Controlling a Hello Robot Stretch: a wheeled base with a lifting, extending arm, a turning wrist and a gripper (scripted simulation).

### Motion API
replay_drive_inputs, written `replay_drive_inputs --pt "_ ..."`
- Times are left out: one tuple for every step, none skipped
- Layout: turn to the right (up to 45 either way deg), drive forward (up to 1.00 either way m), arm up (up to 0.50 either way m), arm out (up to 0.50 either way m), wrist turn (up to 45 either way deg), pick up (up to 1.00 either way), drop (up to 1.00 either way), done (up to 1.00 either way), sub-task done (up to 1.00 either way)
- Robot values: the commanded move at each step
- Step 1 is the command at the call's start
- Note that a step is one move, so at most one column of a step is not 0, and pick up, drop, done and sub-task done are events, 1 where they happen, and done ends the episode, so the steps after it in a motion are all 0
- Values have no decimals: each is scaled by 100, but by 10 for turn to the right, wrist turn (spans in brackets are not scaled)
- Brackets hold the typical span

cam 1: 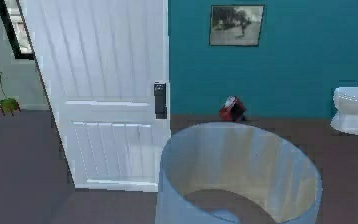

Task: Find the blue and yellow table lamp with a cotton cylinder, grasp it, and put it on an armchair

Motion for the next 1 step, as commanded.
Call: replay_drive_inputs --pt "-300 0 0 0 0 0 0 0 0"
